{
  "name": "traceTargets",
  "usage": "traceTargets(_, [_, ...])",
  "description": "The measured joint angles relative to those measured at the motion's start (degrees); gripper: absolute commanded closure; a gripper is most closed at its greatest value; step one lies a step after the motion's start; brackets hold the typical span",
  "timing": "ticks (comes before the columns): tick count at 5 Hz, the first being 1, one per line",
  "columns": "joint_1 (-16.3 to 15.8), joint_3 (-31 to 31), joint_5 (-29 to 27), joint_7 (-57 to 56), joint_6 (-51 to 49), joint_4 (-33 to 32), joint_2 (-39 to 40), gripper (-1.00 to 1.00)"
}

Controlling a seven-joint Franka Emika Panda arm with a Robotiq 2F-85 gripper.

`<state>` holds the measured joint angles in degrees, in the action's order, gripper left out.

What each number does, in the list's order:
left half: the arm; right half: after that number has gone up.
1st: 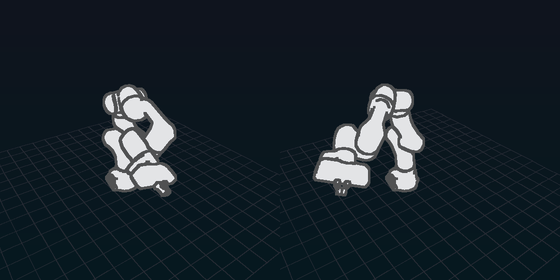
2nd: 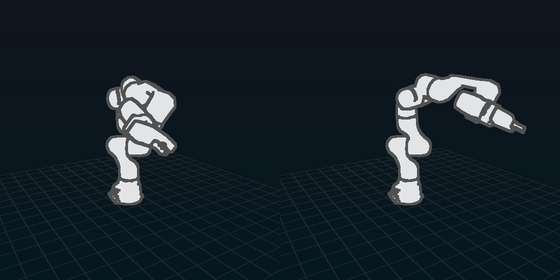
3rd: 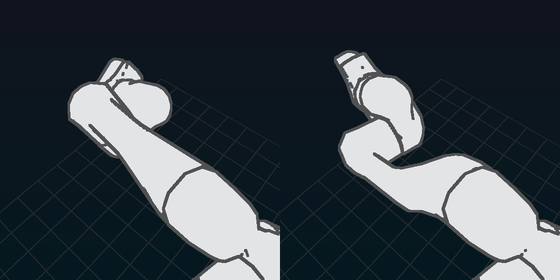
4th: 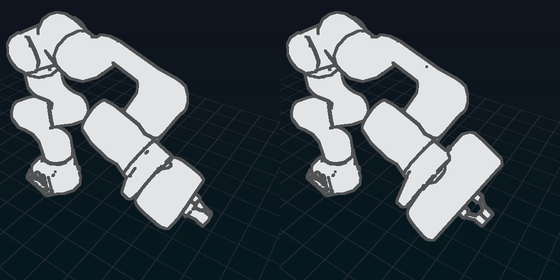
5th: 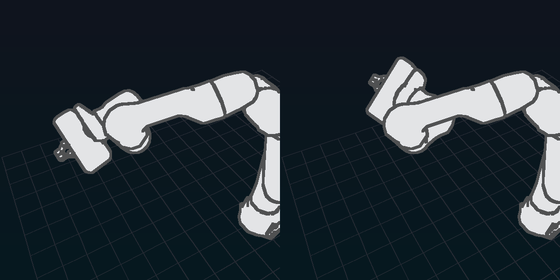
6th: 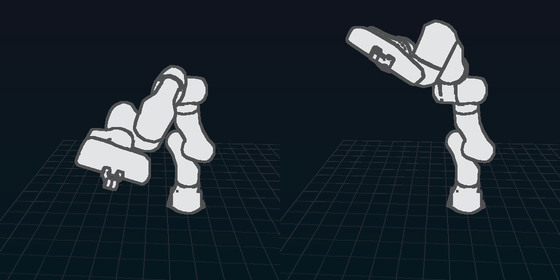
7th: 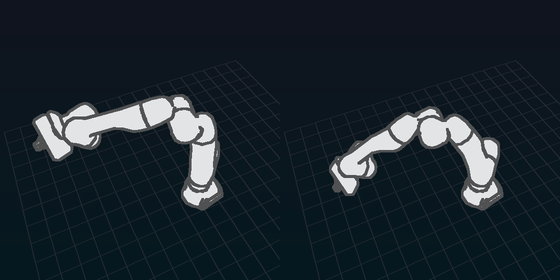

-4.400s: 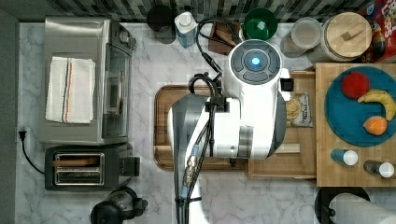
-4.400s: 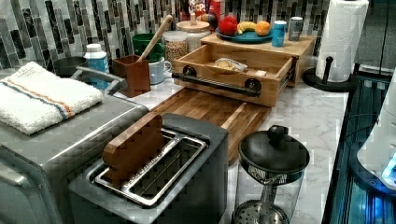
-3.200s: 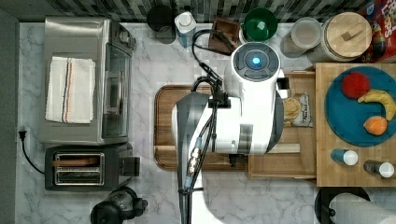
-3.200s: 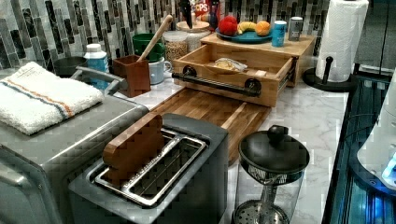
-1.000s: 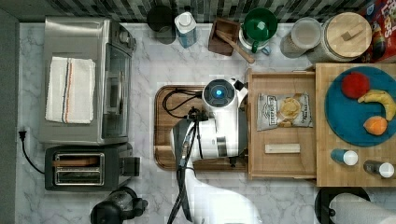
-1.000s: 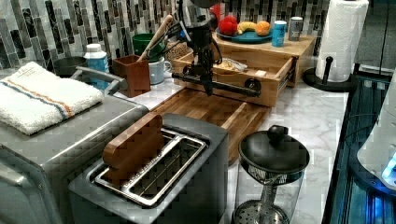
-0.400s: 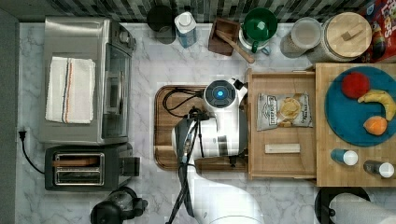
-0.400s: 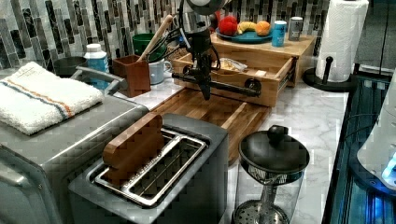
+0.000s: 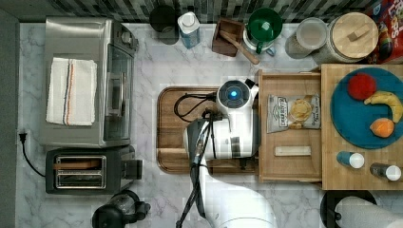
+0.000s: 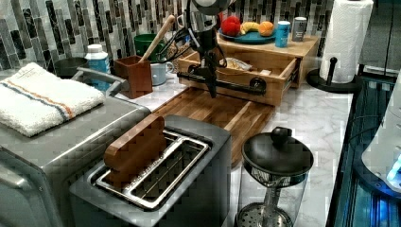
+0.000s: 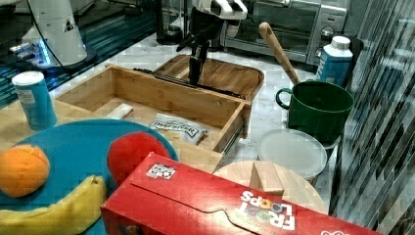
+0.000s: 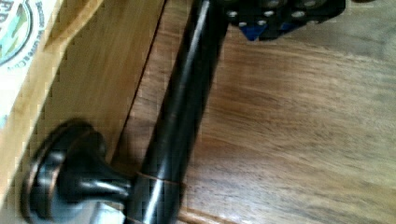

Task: Close the drawer.

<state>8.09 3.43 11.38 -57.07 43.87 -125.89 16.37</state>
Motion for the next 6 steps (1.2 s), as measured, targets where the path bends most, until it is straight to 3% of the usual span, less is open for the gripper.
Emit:
traceTargets(2, [4.13, -0.63, -4.69, -7.55, 0.08, 0.67, 0.21, 1.00])
traceTargets(4, [6.34, -5.45, -5.57, -11.58, 2.01, 2.13, 1.06, 1.00])
traceTargets(6, [13.55, -6.34, -6.68, -18.86, 2.15, 7.27, 4.45, 1.00])
